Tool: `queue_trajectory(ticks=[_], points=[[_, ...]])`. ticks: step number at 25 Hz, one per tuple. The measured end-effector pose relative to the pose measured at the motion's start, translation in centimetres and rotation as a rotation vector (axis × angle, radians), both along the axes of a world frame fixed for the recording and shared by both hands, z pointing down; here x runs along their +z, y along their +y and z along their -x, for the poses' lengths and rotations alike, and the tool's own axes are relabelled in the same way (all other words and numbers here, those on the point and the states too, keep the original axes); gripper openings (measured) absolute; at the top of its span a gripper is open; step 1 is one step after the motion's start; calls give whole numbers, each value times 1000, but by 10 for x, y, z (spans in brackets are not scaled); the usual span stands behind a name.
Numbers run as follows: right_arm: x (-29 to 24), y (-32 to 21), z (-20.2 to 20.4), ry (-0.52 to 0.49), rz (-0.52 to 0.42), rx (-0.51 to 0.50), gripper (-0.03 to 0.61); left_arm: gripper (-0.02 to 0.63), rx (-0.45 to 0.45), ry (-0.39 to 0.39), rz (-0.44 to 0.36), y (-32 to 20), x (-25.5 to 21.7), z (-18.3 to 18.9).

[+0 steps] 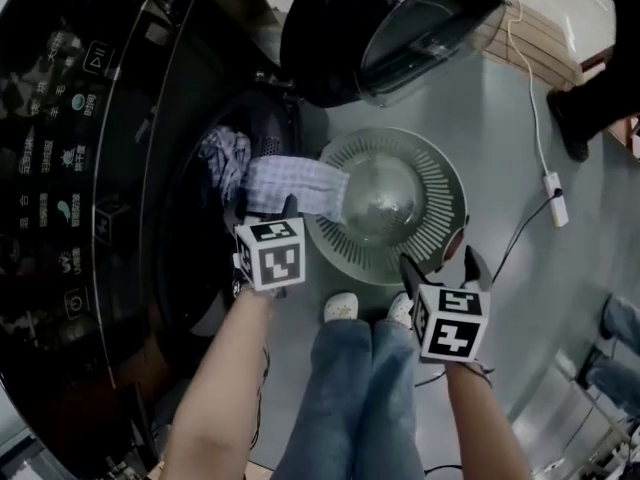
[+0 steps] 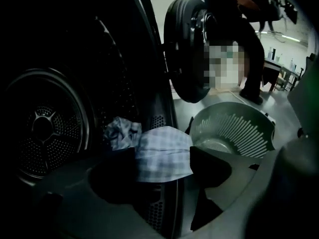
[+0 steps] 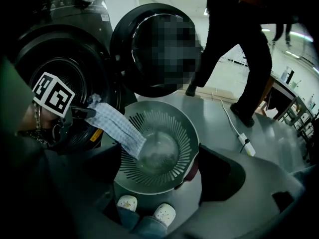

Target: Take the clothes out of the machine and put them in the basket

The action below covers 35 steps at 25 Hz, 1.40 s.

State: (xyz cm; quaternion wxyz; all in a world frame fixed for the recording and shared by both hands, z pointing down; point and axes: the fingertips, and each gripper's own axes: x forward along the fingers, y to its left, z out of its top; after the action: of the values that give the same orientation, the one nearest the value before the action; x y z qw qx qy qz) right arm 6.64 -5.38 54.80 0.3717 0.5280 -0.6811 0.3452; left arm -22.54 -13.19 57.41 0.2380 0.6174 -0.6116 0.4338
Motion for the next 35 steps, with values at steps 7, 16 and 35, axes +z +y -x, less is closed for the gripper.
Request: queue_trajectory(ticks=[7, 16, 35], points=[[7, -10, 24, 5, 12, -85, 482, 318, -61, -38, 56, -12, 31, 35], [11, -27, 38, 17, -4, -173, 480, 267, -162, 30, 82, -6, 56, 44], [-6, -6, 19, 0, -8, -115, 471, 21, -95, 158, 53, 9, 5, -13]])
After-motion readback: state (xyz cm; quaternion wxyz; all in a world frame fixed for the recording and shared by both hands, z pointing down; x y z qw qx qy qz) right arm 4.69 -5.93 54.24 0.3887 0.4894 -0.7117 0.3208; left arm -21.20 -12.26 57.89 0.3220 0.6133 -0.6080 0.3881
